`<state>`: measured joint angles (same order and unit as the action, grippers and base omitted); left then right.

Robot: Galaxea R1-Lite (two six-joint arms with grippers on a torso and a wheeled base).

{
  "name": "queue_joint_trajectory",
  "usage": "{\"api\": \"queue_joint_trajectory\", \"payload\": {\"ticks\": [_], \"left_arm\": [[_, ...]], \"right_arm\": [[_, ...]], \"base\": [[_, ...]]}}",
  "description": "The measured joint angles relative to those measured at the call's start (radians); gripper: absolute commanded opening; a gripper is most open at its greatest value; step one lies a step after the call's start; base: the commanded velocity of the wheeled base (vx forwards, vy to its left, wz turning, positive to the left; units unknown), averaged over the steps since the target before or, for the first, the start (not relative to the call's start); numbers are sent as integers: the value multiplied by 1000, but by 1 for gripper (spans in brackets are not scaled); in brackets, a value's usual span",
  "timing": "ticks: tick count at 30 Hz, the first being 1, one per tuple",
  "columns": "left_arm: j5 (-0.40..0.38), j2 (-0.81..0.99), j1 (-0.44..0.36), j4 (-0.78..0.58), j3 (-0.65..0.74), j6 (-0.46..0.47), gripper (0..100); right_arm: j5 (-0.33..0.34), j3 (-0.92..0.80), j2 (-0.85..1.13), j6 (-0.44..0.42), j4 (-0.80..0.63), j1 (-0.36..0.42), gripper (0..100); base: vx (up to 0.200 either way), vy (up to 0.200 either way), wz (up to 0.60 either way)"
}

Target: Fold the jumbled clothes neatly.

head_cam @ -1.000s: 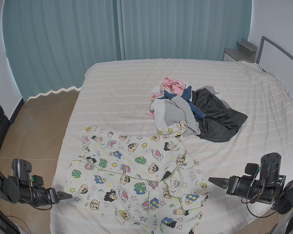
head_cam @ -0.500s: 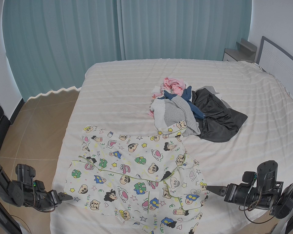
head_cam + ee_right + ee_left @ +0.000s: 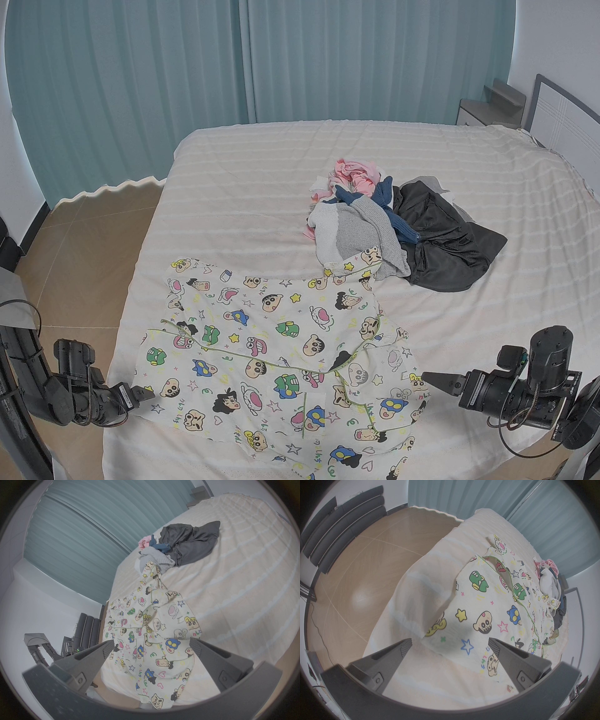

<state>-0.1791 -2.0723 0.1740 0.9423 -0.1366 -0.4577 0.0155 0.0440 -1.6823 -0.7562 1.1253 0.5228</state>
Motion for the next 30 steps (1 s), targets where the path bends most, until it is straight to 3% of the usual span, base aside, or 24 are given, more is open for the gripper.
{"api": "queue_joint_trajectory", "payload": {"ticks": [9, 10, 21, 30], "left_arm": [[46, -83, -39, 48, -26, -7, 100], [54, -90, -41, 48, -32, -11, 0], [78, -130, -60, 49, -60, -43, 0], [76, -123, -64, 87, 0, -44, 0]], "right_arm": [[-1, -17, -2, 0, 26, 0, 100], [-1, -18, -2, 0, 26, 0, 100], [13, -26, -58, 4, 15, 8, 100], [23, -26, -260, -1, 4, 124, 100]], "base": [[0, 0, 0], [0, 0, 0], [0, 0, 0], [0, 0, 0]]}}
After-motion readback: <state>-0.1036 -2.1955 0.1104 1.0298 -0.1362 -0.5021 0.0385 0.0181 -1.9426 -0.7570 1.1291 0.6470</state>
